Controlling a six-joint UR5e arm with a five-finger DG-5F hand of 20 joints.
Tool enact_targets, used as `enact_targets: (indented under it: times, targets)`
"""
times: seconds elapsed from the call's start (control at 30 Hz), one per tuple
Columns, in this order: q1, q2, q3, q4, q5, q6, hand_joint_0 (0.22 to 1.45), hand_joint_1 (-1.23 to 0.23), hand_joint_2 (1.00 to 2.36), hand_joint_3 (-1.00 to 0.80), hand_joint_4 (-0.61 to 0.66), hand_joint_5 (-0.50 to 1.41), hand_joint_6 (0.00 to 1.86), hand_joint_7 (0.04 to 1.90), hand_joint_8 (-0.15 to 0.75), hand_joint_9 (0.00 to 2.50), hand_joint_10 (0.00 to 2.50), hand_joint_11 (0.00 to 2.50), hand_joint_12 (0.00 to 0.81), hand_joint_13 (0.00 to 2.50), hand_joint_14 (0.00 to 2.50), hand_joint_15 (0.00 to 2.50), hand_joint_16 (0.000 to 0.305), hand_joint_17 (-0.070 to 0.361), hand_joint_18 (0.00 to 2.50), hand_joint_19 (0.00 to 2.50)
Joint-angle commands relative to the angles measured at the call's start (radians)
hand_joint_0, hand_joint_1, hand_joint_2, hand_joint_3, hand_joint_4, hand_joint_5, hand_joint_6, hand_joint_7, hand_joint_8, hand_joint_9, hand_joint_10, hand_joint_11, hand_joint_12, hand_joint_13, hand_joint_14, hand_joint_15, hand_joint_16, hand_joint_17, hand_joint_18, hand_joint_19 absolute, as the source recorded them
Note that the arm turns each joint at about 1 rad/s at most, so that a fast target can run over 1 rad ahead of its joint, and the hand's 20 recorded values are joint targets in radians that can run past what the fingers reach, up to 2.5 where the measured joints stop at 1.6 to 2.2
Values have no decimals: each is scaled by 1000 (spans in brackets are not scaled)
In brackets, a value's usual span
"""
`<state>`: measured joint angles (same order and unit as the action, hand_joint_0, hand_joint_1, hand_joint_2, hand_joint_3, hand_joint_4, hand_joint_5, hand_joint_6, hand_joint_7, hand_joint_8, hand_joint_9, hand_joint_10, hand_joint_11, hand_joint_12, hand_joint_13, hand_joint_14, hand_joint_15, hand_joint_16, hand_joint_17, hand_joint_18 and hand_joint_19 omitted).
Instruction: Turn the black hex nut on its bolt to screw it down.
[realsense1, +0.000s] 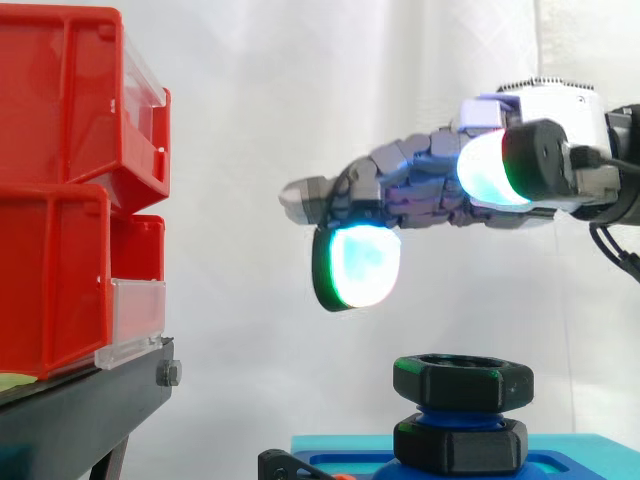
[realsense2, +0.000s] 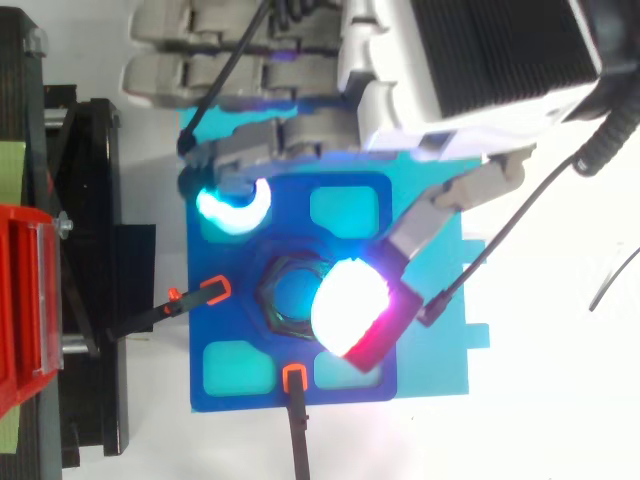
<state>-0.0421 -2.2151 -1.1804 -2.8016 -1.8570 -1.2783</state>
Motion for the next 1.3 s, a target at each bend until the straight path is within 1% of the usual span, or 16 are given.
enact_targets:
  times: [0.0, 0.03, 0.07, 0.13, 0.17, 0.27, 0.3, 0.37, 0.43, 0.53, 0.57, 0.6, 0.77, 0.9, 1.03, 1.27]
  targets:
    - [27, -18, 7, 17, 29, 2, 424, -278, 1000, -500, 230, -134, 512, 1148, 213, 108, 0, 0, 389, 125, 0, 0, 70, 157, 79, 234]
    - [30, -26, 7, 22, 30, 2, 427, -284, 1000, -500, 224, -133, 509, 1160, 212, 107, 0, 0, 386, 125, 0, 0, 70, 156, 77, 235]
    - [45, -41, 7, 45, 36, 5, 432, -288, 1000, -500, 222, -133, 505, 1164, 209, 107, 0, 0, 384, 126, 0, 0, 69, 155, 73, 236]
    - [54, -43, 7, 51, 36, 5, 439, -296, 1000, -500, 213, -129, 500, 1172, 204, 111, 0, 0, 379, 126, 0, 0, 68, 153, 71, 230]
    - [68, -43, 7, 53, 45, 5, 441, -298, 1000, -500, 211, -127, 500, 1168, 203, 114, 0, 0, 376, 128, 0, 0, 68, 152, 69, 229]
    - [83, -41, 7, 33, 73, 5, 449, -313, 1000, -500, 191, -124, 500, 1174, 200, 121, 0, 0, 372, 129, 0, 0, 67, 150, 72, 224]
    - [103, -43, 8, 22, 93, 7, 451, -317, 1000, -500, 190, -123, 500, 1175, 199, 121, 0, 0, 371, 129, 0, 0, 67, 150, 71, 224]
    - [110, -43, 7, 19, 93, 5, 455, -322, 1000, -500, 190, -120, 501, 1176, 198, 131, 0, 0, 366, 135, 0, 0, 66, 148, 80, 224]
    - [122, -43, 7, 16, 99, 4, 457, -331, 1000, -500, 186, -118, 501, 1174, 197, 136, 0, 0, 364, 135, 0, 0, 66, 148, 78, 225]
    - [131, -43, 7, 8, 110, 5, 459, -340, 1000, -500, 176, -115, 500, 1193, 196, 140, 0, 0, 362, 138, 0, 0, 65, 147, 79, 218]
    - [139, -43, 7, 1, 114, 4, 461, -344, 1000, -500, 173, -113, 500, 1206, 194, 140, 0, 0, 361, 138, 0, 0, 65, 146, 83, 213]
    - [142, -43, 7, -4, 116, 4, 463, -348, 1000, -500, 173, -113, 500, 1207, 194, 140, 0, 0, 361, 138, 0, 0, 65, 146, 81, 218]
    - [153, -44, 5, -19, 116, 0, 468, -363, 1000, -500, 160, -111, 503, 1232, 190, 143, 0, 0, 359, 138, 0, 0, 64, 144, 89, 213]
    - [151, -43, 5, -42, 116, -1, 469, -366, 1000, -500, 153, -112, 527, 1200, 191, 147, 0, 0, 358, 142, 0, 0, 64, 144, 90, 219]
    - [149, -43, 4, -47, 113, -12, 470, -372, 1000, -500, 150, -112, 550, 1175, 190, 152, 0, 0, 357, 145, 0, 0, 63, 143, 93, 212]
    - [142, -43, 4, -72, 96, -24, 473, -382, 1000, -500, 138, -126, 590, 1121, 188, 164, 0, 0, 353, 158, 0, 0, 63, 142, 108, 218]
